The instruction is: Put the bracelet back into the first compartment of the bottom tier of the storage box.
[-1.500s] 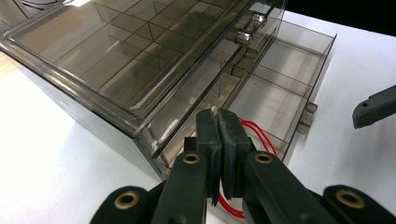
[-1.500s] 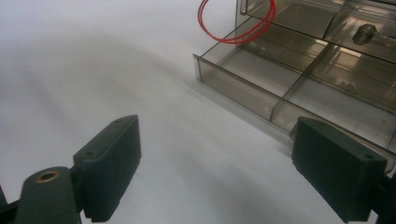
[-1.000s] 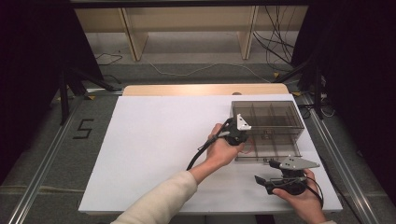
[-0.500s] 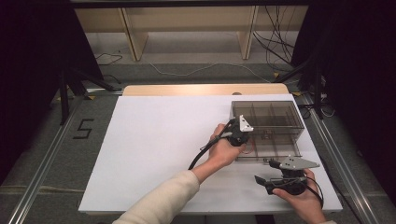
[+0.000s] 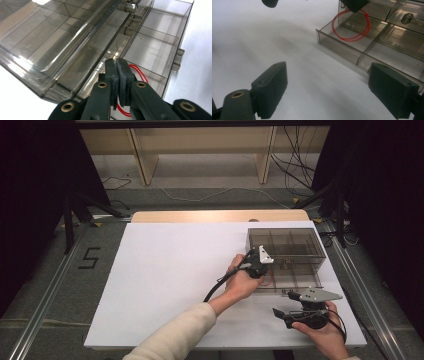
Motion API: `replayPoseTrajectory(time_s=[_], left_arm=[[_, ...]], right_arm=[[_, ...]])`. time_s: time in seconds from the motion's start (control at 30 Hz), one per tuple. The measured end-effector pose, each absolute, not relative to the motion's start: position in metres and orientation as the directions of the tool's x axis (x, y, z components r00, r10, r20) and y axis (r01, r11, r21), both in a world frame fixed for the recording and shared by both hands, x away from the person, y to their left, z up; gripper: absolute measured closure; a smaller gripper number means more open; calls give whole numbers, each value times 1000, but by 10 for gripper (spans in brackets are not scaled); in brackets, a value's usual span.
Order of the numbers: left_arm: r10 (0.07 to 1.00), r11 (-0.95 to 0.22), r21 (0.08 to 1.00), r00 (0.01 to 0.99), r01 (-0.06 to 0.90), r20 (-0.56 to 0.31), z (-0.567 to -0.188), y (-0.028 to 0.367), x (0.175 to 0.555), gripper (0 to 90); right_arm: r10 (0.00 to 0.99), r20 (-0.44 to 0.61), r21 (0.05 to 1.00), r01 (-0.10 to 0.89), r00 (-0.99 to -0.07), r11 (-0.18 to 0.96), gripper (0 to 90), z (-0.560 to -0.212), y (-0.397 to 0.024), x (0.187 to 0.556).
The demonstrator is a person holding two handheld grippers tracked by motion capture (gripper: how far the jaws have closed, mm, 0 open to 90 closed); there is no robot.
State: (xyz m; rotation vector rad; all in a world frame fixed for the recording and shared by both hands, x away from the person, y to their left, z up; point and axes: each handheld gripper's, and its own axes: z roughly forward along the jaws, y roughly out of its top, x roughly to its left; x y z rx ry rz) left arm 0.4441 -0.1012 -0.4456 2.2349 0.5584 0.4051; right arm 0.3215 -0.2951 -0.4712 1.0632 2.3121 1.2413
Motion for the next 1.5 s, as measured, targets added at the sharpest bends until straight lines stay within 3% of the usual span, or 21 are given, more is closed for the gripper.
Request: replayPoseTrajectory(time_s=[1.5], left_arm=[[483,-678,688,863,258,151,-467,-111,448,866]], right_arm=[[727,72,813,463,-683,355,165,-472,-295,321]])
